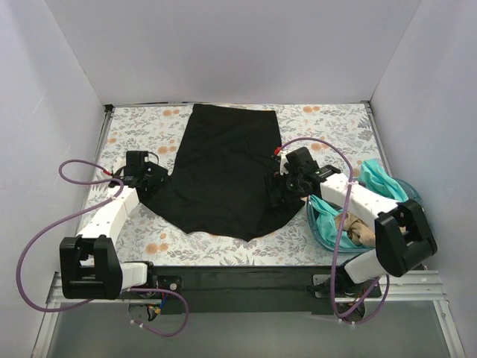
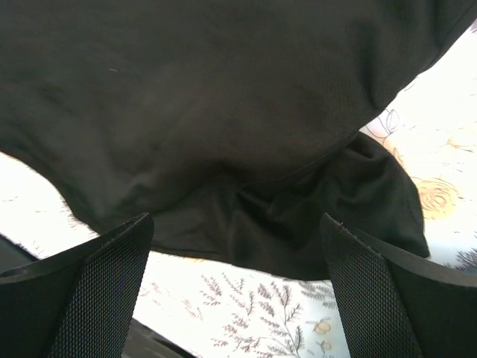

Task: Fold and stack the t-shirts
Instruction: Flatten the tshirt out

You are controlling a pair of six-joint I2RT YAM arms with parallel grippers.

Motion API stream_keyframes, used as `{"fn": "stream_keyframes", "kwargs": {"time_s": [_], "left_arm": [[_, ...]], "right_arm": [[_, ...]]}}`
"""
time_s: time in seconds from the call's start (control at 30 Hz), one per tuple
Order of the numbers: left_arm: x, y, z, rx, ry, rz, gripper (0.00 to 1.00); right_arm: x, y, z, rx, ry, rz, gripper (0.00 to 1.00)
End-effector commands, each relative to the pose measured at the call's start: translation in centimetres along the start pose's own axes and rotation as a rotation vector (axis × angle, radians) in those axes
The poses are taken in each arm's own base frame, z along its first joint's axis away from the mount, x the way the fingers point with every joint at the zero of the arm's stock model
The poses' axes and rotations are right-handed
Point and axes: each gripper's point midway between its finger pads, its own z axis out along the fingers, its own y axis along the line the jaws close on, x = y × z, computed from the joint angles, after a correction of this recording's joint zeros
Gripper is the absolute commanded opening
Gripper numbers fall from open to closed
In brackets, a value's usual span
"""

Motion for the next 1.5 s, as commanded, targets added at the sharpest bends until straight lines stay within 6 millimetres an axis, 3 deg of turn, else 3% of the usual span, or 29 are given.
{"fn": "stream_keyframes", "kwargs": {"time_s": [0.0,0.2,0.37,0.47,0.5,0.57,0.6,0.67,0.7,0.77,0.83,0.87,0.93,0.97,1.07,1.1,1.13,1.17,1.2,1.3,1.4,1.47], "left_arm": [[1.5,-0.1,0.6,0.032,0.068,0.044,0.75],[2.8,1.2,2.3,-0.009,0.107,0.06,0.76],[3.3,1.5,3.3,-0.029,0.128,0.065,0.76],[3.5,1.4,3.8,-0.033,0.14,0.071,0.76],[3.5,1.3,3.9,-0.035,0.139,0.073,0.76],[3.3,1.1,4.1,-0.039,0.137,0.081,0.76],[3.2,1.0,4.2,-0.04,0.138,0.083,0.76],[2.9,0.5,4.3,-0.034,0.131,0.085,0.76],[2.9,0.3,4.3,-0.031,0.129,0.086,0.76],[2.5,-0.3,4.1,-0.023,0.122,0.088,0.76],[2.3,-0.5,3.9,-0.016,0.117,0.09,0.76],[2.3,-0.5,3.8,-0.015,0.116,0.089,0.76],[2.1,-0.7,3.6,-0.008,0.11,0.088,0.76],[2.2,-0.6,3.6,-0.006,0.112,0.089,0.76],[2.3,-0.8,3.3,0.005,0.121,0.093,0.76],[2.4,-0.9,3.2,0.012,0.127,0.092,0.77],[2.8,-0.8,3.2,0.017,0.149,0.094,0.77],[3.1,-0.9,3.2,0.023,0.159,0.096,0.76],[3.3,-0.8,3.2,0.026,0.17,0.098,0.76],[3.7,-0.5,3.3,0.019,0.182,0.103,0.76],[4.4,-0.2,3.5,0.012,0.201,0.112,0.76],[4.9,0.1,3.7,0.003,0.211,0.116,0.76]], "right_arm": [[-1.0,-0.2,1.1,0.003,-0.006,-0.012,0.98],[1.6,0.0,3.0,-0.034,0.048,0.007,0.98],[6.2,1.7,4.0,-0.085,0.128,-0.004,0.98],[8.8,4.7,4.0,-0.143,0.178,-0.059,0.98],[10.0,7.0,3.7,-0.195,0.205,-0.115,0.98],[11.1,9.4,3.3,-0.25,0.227,-0.177,0.98],[11.7,12.5,2.7,-0.333,0.243,-0.25,0.98],[11.4,16.0,1.6,-0.434,0.224,-0.363,0.98],[10.6,19.6,0.0,-0.53,0.187,-0.447,0.98],[9.3,22.3,-1.6,-0.6,0.117,-0.559,0.98],[6.2,24.3,-3.5,-0.622,0.0,-0.609,0.98],[4.7,24.4,-3.8,-0.597,-0.051,-0.615,0.98],[0.3,22.5,-3.7,-0.476,-0.161,-0.568,0.98],[-2.4,20.1,-3.2,-0.397,-0.202,-0.487,0.98],[-7.3,14.7,-1.6,-0.261,-0.252,-0.341,0.98],[-9.1,10.9,0.1,-0.183,-0.243,-0.268,0.98],[-10.1,9.4,0.9,-0.157,-0.242,-0.257,0.98],[-12.7,8.5,0.8,-0.129,-0.281,-0.248,0.98],[-13.5,5.8,3.1,-0.081,-0.251,-0.256,0.98],[-17.5,2.3,6.2,0.001,-0.259,-0.252,0.98],[-20.3,-0.2,9.1,0.064,-0.251,-0.247,0.98],[-20.3,-1.5,10.5,0.094,-0.204,-0.257,0.98]]}}
